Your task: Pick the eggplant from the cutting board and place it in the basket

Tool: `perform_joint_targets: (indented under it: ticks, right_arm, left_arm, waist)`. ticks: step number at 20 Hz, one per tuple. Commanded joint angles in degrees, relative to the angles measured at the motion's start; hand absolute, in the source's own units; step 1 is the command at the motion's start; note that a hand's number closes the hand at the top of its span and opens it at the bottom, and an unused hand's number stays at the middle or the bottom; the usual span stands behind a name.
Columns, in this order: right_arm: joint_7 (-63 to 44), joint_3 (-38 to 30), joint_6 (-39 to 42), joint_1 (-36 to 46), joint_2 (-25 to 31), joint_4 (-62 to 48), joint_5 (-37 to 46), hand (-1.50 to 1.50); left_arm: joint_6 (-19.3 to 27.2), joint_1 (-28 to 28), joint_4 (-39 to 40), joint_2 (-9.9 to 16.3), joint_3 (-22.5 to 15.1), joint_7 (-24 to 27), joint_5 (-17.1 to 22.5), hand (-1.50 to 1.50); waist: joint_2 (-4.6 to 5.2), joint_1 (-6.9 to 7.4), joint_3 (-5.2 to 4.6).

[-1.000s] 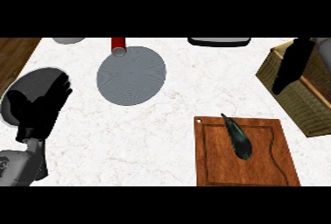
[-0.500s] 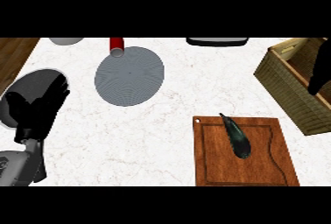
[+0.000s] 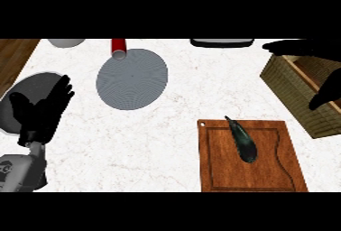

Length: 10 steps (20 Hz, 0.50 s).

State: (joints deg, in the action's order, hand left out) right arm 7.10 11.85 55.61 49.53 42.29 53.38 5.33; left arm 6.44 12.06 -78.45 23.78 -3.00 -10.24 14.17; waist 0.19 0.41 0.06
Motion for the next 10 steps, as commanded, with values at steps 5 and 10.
perform_joint_targets:
  ticks: [5, 10]
  right_arm:
    - [11.86, 0.34, -7.9, -9.34, -4.94, 0.63, 6.32, -1.5]
    - [11.43, 0.09, -12.52, -11.79, -11.25, -0.62, 8.43, -1.5]
  left_arm:
    - [-4.49, 2.88, 4.39, 1.12, 3.99, 1.4, 1.49, 0.0]
    - [-2.09, -1.0, -2.61, -0.03, 2.77, -2.14, -1.22, 0.0]
  waist:
    - [0.18, 0.02, -0.02]
    - [-0.12, 0.22, -0.03]
